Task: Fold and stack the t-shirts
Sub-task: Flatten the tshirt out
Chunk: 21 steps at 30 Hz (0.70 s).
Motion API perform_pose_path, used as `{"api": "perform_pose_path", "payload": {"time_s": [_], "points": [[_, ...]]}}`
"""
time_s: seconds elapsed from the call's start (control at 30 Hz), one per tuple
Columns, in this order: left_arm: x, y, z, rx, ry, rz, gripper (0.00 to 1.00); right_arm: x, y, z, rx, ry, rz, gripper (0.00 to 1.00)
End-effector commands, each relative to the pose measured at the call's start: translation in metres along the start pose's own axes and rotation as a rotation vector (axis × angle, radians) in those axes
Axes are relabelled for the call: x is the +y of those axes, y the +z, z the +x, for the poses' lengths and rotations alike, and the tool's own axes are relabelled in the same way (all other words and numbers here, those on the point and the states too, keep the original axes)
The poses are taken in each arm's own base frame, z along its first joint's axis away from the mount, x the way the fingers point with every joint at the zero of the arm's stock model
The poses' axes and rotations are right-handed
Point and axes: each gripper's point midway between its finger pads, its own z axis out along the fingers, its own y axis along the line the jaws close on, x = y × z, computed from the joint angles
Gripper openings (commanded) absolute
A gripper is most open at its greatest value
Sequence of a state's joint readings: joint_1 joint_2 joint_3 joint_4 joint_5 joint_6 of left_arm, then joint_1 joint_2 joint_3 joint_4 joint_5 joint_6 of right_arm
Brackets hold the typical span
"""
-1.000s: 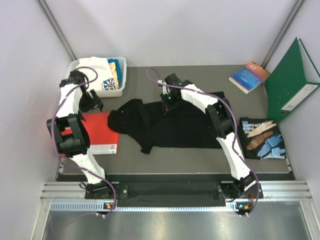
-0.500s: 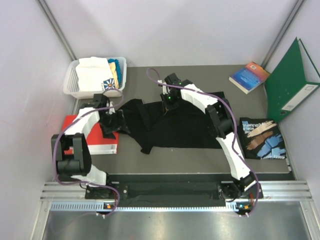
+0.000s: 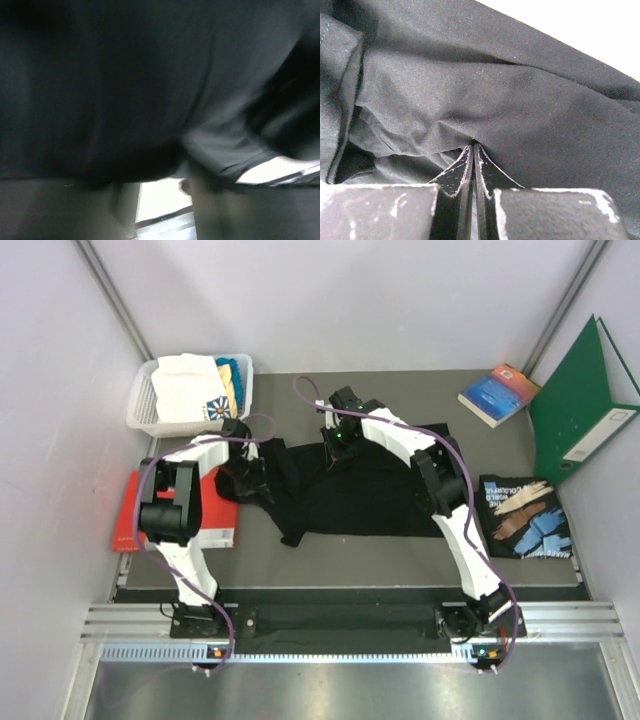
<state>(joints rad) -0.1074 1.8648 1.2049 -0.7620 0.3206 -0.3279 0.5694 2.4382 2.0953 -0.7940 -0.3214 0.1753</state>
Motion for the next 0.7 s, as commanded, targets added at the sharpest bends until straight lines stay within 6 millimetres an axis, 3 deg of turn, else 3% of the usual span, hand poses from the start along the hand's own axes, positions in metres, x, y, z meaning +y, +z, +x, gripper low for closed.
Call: {"api": "perform_pose_path", "payload": {"time_s": [0.0, 0.03, 0.13, 0.23, 0.27, 0.3, 0.33, 0.4, 0.43, 0.47, 0.5, 0.53, 0.57, 0.6, 0.63, 0.67], "points": [[-0.014, 0.024, -0.038, -0.057, 0.053, 0.01, 0.0, -0.052, 0.019, 0.047, 0.152, 0.025, 0.166, 0.01], [-0.017, 0.021, -0.036, -0.04, 0.062, 0.013, 0.0, -0.052, 0.019, 0.047, 0.154, 0.024, 0.165, 0.01], [-0.051, -0.014, -0.053, -0.098, 0.115, 0.114, 0.0, -0.053, 0.017, 0.045, 0.149, 0.021, 0.172, 0.01], [-0.092, -0.049, -0.082, -0.187, 0.15, 0.248, 0.0, -0.053, 0.016, 0.046, 0.15, 0.016, 0.179, 0.01], [-0.112, -0.065, -0.102, -0.246, 0.171, 0.305, 0.0, -0.054, 0.016, 0.045, 0.15, 0.016, 0.179, 0.01], [-0.12, -0.067, -0.111, -0.258, 0.165, 0.335, 0.0, -0.054, 0.016, 0.046, 0.152, 0.017, 0.18, 0.01], [-0.126, -0.054, -0.119, -0.227, 0.121, 0.369, 0.0, -0.055, 0.016, 0.047, 0.157, 0.019, 0.182, 0.01], [-0.148, -0.063, -0.148, -0.268, 0.123, 0.432, 0.0, -0.055, 0.016, 0.048, 0.158, 0.02, 0.182, 0.01], [-0.149, -0.04, -0.155, -0.215, 0.077, 0.451, 0.0, -0.055, 0.016, 0.048, 0.161, 0.019, 0.184, 0.01], [-0.154, -0.035, -0.163, -0.212, 0.069, 0.467, 0.0, -0.056, 0.016, 0.048, 0.159, 0.018, 0.186, 0.01], [-0.171, -0.048, -0.181, -0.258, 0.097, 0.509, 0.0, -0.056, 0.016, 0.048, 0.161, 0.016, 0.187, 0.02], [-0.169, -0.023, -0.188, -0.213, 0.046, 0.515, 0.0, -0.056, 0.016, 0.048, 0.162, 0.016, 0.188, 0.02], [-0.175, -0.019, -0.196, -0.207, 0.034, 0.545, 0.0, -0.056, 0.016, 0.049, 0.164, 0.014, 0.19, 0.02], [-0.187, -0.034, -0.21, -0.231, 0.026, 0.577, 0.09, -0.057, 0.017, 0.049, 0.167, 0.015, 0.19, 0.01], [-0.183, -0.014, -0.216, -0.202, 0.001, 0.571, 0.32, -0.057, 0.017, 0.047, 0.162, 0.014, 0.191, 0.02], [-0.184, -0.015, -0.221, -0.209, -0.002, 0.578, 0.86, -0.058, 0.015, 0.046, 0.161, 0.013, 0.198, 0.02]]}}
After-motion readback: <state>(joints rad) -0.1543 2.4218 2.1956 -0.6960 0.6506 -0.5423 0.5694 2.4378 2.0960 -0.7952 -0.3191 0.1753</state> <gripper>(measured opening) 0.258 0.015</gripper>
